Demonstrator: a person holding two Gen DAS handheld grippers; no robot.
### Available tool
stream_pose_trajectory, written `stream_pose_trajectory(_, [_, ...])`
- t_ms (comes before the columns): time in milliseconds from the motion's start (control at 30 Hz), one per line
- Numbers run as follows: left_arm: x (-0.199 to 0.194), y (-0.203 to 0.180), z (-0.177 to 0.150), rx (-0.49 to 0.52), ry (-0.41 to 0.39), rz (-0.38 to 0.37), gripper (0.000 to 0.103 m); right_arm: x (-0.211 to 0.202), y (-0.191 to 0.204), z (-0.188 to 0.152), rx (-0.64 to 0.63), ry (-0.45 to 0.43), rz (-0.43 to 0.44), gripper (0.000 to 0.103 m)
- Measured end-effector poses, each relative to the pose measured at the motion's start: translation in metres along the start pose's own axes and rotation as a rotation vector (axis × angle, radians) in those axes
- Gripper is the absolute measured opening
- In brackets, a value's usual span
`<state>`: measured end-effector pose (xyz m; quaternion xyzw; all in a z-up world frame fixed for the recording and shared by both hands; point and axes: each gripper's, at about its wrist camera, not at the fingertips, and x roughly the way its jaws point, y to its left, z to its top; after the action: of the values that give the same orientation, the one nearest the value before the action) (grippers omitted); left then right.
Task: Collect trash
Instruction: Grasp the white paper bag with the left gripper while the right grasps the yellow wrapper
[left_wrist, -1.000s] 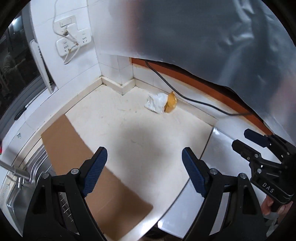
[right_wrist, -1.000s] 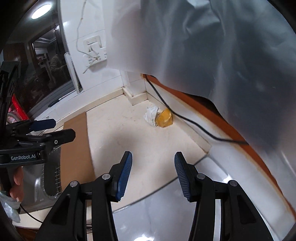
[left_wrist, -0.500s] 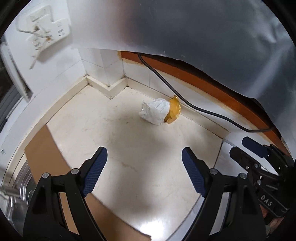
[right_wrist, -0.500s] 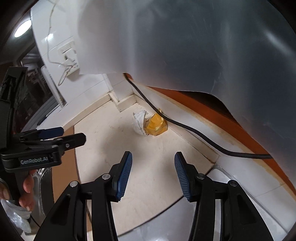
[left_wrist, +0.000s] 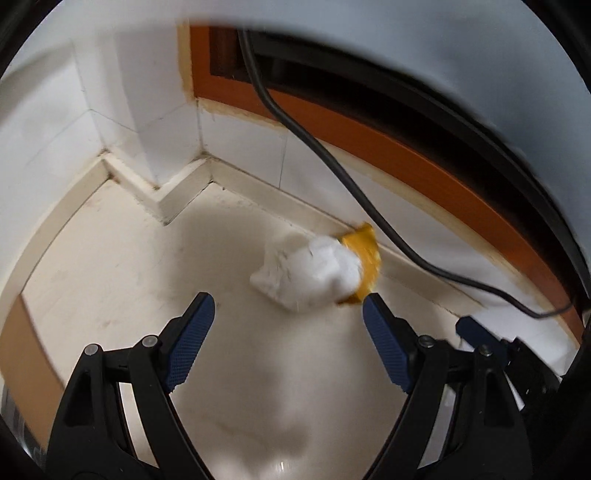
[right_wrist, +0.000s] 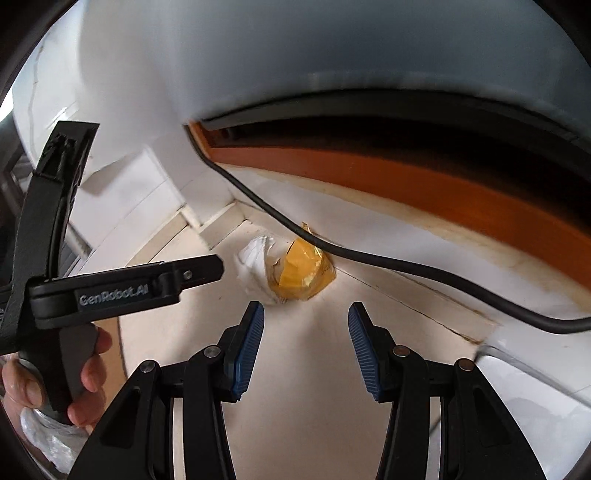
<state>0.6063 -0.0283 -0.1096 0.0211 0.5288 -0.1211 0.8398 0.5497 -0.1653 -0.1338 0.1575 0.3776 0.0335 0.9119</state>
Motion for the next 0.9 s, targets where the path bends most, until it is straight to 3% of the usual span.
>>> stream_pose_trajectory(267, [0.062,0.011,0.021,-0.039,0.046,-0.058,0.080,0.046,-0.002,-0.007,0.044,-0.012,-0.017,0.048])
stream_pose_trajectory(367, [0.080,0.017,0.020,-0.067,0.070,-0.100,0.074,0.059,-0.002,-0.010,0.052,-0.008,-0.018,0.048])
stream_pose_trajectory(433, [0.086,0.022,0.020,-0.088,0.070,-0.135,0.068,0.067,0.000,-0.012,0.059,-0.007,-0.016,0.048])
stream_pose_trajectory(500, [0.089,0.026,0.019,-0.103,0.069,-0.179,0.052,0.074,0.004,-0.012,0.060,-0.007,-0.018,0.048])
stream_pose_trajectory(567, [0.090,0.027,0.018,-0.102,0.066,-0.212,0.044,0.082,0.006,-0.012,0.061,-0.006,-0.018,0.048])
stream_pose_trajectory(733, [0.090,0.028,0.014,-0.078,0.034,-0.202,0.026,0.101,0.014,-0.010,0.056,-0.016,-0.026,0.048])
stream_pose_trajectory(867, [0.089,0.043,0.008,-0.102,0.044,-0.182,0.001,0.120,0.022,-0.008,0.060,-0.010,-0.032,0.048])
stream_pose_trajectory(900, [0.092,0.048,0.007,-0.112,0.058,-0.184,0.001,0.123,0.022,-0.006,0.058,-0.007,-0.038,0.048])
